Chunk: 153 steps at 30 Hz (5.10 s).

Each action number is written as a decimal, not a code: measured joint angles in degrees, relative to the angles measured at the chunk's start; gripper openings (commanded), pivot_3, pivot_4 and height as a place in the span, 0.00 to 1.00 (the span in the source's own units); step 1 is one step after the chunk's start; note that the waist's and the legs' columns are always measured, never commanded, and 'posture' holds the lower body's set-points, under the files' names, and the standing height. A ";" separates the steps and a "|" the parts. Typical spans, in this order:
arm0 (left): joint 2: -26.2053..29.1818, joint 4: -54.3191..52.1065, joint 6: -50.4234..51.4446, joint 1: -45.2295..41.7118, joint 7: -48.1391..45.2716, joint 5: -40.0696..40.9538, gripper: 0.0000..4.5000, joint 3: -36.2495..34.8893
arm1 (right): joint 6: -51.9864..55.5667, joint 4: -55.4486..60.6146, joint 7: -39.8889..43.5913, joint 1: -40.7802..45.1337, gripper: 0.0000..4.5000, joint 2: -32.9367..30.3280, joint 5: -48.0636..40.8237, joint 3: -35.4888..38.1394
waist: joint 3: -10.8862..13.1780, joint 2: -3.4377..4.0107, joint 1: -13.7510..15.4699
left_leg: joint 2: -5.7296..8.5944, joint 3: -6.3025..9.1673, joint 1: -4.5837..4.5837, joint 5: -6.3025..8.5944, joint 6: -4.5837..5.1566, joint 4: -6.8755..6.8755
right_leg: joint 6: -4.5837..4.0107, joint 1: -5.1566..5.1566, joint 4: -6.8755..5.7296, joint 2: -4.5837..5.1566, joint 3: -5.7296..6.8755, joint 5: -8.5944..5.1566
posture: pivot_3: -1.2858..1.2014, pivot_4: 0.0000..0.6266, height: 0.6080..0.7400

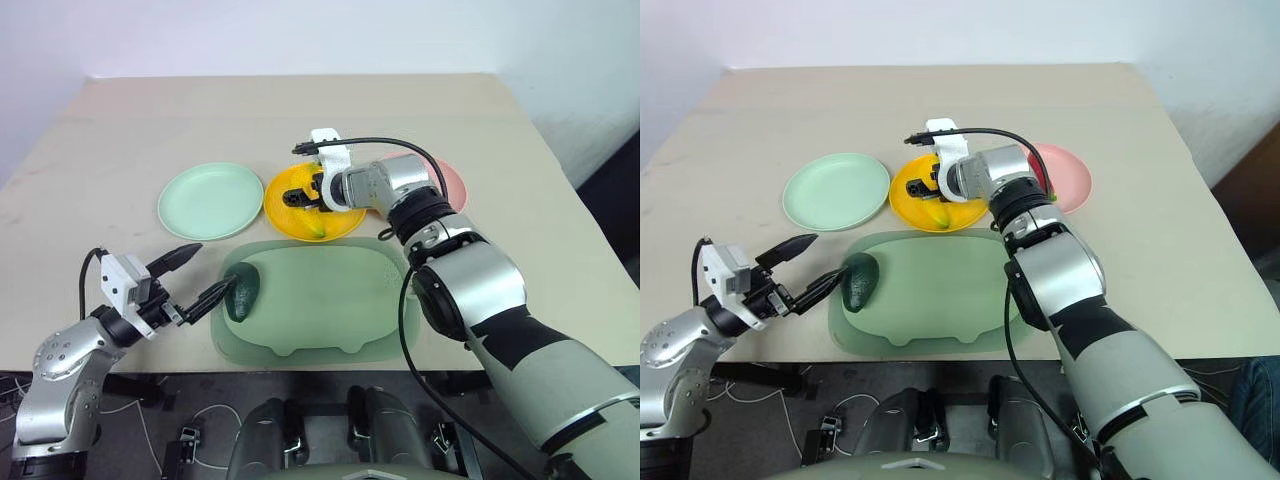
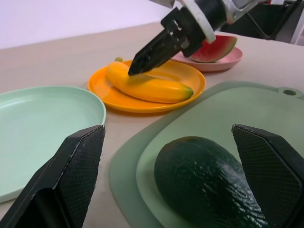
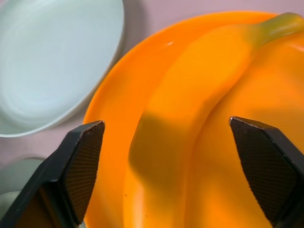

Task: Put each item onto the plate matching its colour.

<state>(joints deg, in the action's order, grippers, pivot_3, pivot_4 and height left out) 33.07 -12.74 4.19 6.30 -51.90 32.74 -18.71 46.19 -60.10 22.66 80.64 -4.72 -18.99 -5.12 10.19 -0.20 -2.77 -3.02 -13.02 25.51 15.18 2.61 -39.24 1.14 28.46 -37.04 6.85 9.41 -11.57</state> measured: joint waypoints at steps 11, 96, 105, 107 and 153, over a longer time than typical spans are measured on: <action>-0.30 1.72 -1.87 1.48 -1.46 0.43 1.00 -1.11 | 8.91 59.53 5.62 -28.97 0.99 -9.08 -8.36 4.94 | -0.03 -0.06 0.22 | 0.01 0.13 -0.01 0.01 -0.01 0.00 | -0.01 -0.04 0.02 0.06 0.03 -0.01 | 0.52 0.24 0.67; 1.77 -4.63 30.34 -12.74 7.81 -4.31 0.71 16.76 | -14.17 91.97 23.97 -68.16 1.00 -29.47 -12.44 2.15 | -0.05 -0.13 2.11 | 0.04 0.58 -0.21 0.03 0.03 -0.02 | -0.30 -0.85 0.83 -0.03 0.38 -0.15 | 0.52 0.24 0.67; 2.66 2.48 23.57 -21.33 14.12 -7.42 0.71 6.74 | -15.75 90.88 24.59 -68.32 1.00 -29.49 -11.68 2.20 | -0.04 -0.13 2.18 | 0.06 0.63 -0.25 0.02 0.03 -0.06 | -0.26 -0.97 0.83 -0.02 0.45 -0.13 | 0.52 0.24 0.67; 2.00 6.25 20.59 -23.59 16.24 -9.86 0.71 6.54 | -16.14 90.20 24.75 -68.34 1.00 -29.49 -11.57 2.21 | -0.05 -0.13 2.22 | 0.07 0.63 -0.26 0.02 0.03 -0.06 | -0.19 -1.00 0.83 -0.02 0.46 -0.08 | 0.52 0.24 0.67; 0.17 4.06 12.88 -18.06 11.65 -5.59 0.99 0.62 | -14.16 86.59 19.59 -65.71 1.00 -27.18 -15.27 7.93 | -0.06 -0.26 2.14 | 0.01 0.79 -0.17 0.17 0.26 -0.78 | 0.03 -1.01 0.24 0.09 0.58 -0.33 | 0.52 0.24 0.67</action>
<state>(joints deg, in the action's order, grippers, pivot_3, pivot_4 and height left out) 33.24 -8.68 17.07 -11.76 -40.25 27.15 -18.09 32.03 26.49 42.25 14.94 -31.90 -34.26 2.81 10.13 -0.47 -0.63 -3.01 -12.23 25.34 15.35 2.87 -40.02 1.18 27.46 -36.81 6.94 9.99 -11.90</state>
